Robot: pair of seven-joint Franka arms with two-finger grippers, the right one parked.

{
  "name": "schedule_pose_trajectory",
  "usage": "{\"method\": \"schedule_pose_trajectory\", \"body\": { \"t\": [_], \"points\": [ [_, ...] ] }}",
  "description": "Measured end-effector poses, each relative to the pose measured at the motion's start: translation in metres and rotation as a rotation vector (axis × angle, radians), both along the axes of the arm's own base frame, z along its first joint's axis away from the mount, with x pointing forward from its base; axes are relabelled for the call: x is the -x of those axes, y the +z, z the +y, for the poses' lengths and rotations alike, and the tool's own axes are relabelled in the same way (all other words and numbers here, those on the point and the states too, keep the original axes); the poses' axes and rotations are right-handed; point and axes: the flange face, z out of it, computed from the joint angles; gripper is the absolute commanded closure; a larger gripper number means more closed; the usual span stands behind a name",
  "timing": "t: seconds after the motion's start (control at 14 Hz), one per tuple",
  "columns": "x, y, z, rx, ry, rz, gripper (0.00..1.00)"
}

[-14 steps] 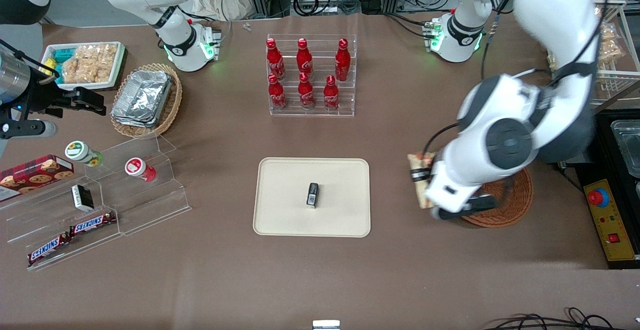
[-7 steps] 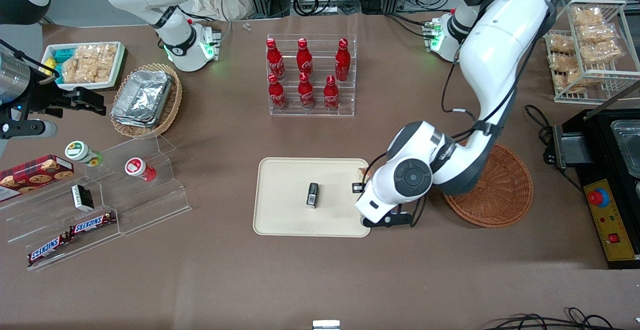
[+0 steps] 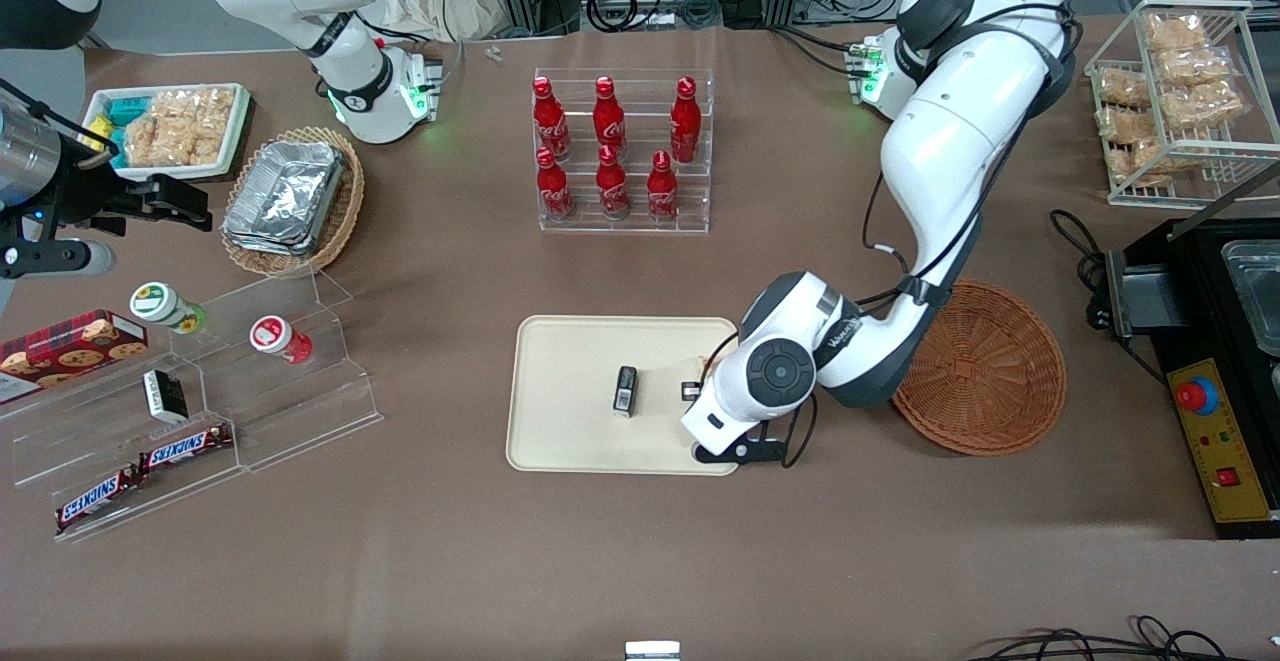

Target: Place sandwich from basket to tray

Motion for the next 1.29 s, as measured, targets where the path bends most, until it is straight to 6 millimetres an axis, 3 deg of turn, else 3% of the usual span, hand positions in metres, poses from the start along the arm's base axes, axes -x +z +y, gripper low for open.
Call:
{"method": "schedule_pose_trajectory", "body": {
  "t": [0.07,0.5,0.71,0.86,1.14,1.29],
  "points": [
    [-0.002,0.0,0.0,0.005,0.003,-0.006,0.01],
    [-0.014,0.018,0.002,0.025,0.055,-0.042,0.01],
    [-0.026,0.057,0.013,0.037,0.105,-0.091,0.0],
    [-0.032,0.094,0.044,-0.016,0.145,-0.068,0.01],
    [-0.025,0.178,0.138,-0.143,0.221,-0.011,0.01],
    [-0.013,0.209,0.174,-0.159,0.24,-0.029,0.01]
  ]
}}
